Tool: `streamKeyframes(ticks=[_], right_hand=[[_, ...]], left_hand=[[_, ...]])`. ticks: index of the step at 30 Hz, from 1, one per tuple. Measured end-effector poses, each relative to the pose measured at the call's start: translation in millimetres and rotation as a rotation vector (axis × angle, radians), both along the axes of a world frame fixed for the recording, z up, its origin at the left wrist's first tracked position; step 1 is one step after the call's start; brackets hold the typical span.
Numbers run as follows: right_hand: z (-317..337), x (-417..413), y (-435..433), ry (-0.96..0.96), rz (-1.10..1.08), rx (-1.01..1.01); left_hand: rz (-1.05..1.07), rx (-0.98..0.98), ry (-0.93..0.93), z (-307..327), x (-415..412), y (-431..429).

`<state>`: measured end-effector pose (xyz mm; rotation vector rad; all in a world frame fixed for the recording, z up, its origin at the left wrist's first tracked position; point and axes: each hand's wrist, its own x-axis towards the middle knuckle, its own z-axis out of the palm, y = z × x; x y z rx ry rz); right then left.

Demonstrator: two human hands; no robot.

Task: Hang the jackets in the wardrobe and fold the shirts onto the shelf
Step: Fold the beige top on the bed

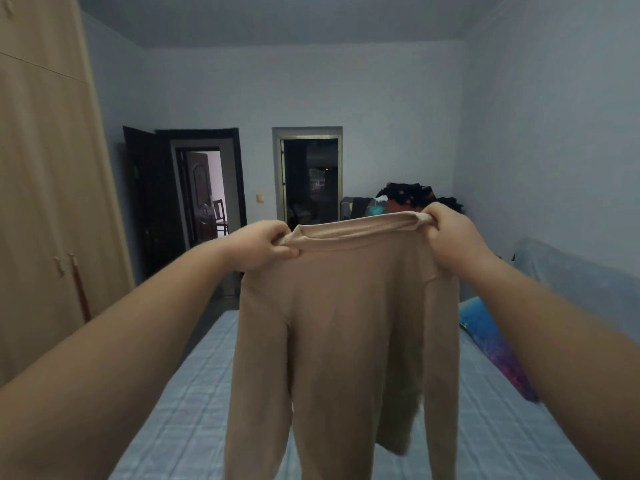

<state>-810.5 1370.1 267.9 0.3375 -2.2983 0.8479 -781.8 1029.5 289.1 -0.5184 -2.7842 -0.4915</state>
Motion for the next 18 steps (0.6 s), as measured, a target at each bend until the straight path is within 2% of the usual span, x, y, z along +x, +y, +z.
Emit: streamKeyframes(ticks=[3, 5, 8, 13, 15, 18], right_hand=[[-5.5, 1.4, 8.9, -0.039, 0.0, 0.067], [-5.3, 4.9, 9.8, -0.054, -0.036, 0.18], [2.6, 14.4, 20.5, -0.09, -0.056, 0.24], [17.2, 29.3, 52.9, -0.29, 0.232, 0.158], [22.9, 32.1, 66.1, -0.366, 0.327, 0.11], [25.4, 29.3, 81.9, -0.372, 0.302, 0.1]], left_hand=[[0.05, 0.012, -0.078, -7.8, -1.6, -8.9], [0.087, 0.06, -0.062, -10.5, -0.2, -13.4], [0.149, 0.16, -0.031, -7.7, 6.5, -16.4], [0.159, 0.206, -0.001, 14.1, 32.6, -5.4], [0.034, 0.296, -0.16, 26.8, 42.5, -7.5], [-0.152, 0.588, -0.456, 36.4, 48.8, -15.5]])
